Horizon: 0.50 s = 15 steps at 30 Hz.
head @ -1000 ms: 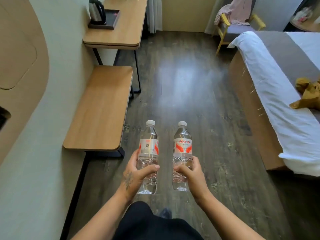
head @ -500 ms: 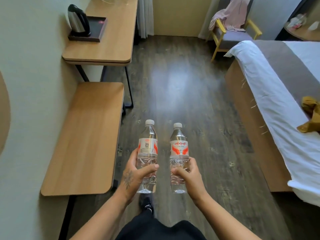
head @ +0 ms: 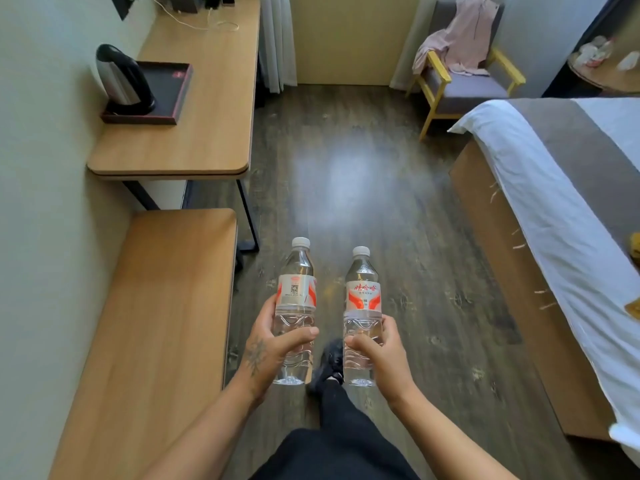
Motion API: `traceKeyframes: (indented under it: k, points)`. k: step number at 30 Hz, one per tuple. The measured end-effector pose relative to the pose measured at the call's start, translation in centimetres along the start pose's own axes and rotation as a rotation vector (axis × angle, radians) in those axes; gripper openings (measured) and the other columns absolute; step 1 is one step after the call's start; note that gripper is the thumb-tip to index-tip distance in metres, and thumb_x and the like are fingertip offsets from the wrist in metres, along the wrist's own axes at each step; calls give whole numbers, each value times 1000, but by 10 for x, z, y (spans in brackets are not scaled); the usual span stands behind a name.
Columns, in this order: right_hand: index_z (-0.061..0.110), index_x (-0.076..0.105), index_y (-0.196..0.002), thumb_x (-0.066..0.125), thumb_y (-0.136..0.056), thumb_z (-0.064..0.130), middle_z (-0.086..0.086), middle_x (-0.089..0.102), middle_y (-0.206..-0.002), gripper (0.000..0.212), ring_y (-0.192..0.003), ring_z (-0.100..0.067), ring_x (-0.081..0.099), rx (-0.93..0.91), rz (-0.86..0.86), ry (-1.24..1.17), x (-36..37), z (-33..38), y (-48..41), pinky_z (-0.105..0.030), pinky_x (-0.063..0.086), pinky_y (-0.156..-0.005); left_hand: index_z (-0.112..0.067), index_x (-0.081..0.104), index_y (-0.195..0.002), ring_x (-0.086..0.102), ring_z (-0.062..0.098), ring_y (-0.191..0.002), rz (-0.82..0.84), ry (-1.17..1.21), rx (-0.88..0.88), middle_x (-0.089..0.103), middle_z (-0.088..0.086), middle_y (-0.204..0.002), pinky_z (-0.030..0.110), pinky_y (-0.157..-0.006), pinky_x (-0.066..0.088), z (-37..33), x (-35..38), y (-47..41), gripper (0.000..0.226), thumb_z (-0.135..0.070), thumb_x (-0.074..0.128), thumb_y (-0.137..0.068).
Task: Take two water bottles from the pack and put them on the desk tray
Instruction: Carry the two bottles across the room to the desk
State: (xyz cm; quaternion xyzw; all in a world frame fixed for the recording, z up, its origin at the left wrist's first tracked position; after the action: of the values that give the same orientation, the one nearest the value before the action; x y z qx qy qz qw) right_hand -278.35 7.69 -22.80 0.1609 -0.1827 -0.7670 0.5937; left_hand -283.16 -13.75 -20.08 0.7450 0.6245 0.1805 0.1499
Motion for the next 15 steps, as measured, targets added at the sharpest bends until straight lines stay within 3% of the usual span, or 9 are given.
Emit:
traceKeyframes:
  k: [3, 6, 11, 15]
  points:
    - [15, 54, -129, 80, -54, 42, -6, 76, -112, 84, -81, 1, 77, -12, 34, 41, 4, 25, -60, -11, 56, -60, -30, 61, -145, 80, 22, -117, -25, 3, 11, 82, 4, -128, 36, -89, 67, -19, 0, -56, 91, -37, 94, -61]
    - [19, 53, -130, 78, -56, 47, -1, 75, -112, 83, -83, 6, 75, -20, 50, 61, 4, 57, -122, -7, 54, -60, -31, 57, -150, 80, 19, -117, -57, 4, 9, 81, 1, -129, 33, -88, 67, -43, 4, -113, 98, -40, 94, -59]
    - [25, 56, -124, 78, -56, 47, 0, 78, -113, 75, -89, -2, 77, -7, 53, 56, -5, 108, -207, -15, 58, -63, -30, 55, -154, 74, 24, -126, -91, -38, -5, 77, 2, -137, 53, -108, 61, -91, 16, -189, 104, -41, 95, -58]
    - [26, 55, -125, 77, -56, 48, 3, 76, -114, 76, -94, -3, 77, -8, 80, 50, -1, 148, -264, -23, 57, -74, -29, 56, -152, 78, 18, -119, -113, -25, 11, 78, 1, -133, 38, -96, 66, -127, 21, -243, 104, -39, 96, -56]
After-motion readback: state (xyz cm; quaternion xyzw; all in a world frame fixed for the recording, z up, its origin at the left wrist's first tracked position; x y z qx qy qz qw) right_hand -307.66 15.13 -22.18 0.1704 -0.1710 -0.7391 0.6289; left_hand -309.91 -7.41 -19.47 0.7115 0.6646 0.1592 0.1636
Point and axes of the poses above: each hand's wrist, its own y-axis away from the middle knuckle, its own x-axis out of the palm, z = x × y, the point moved 9 cm from there along -y, towards the middle knuckle
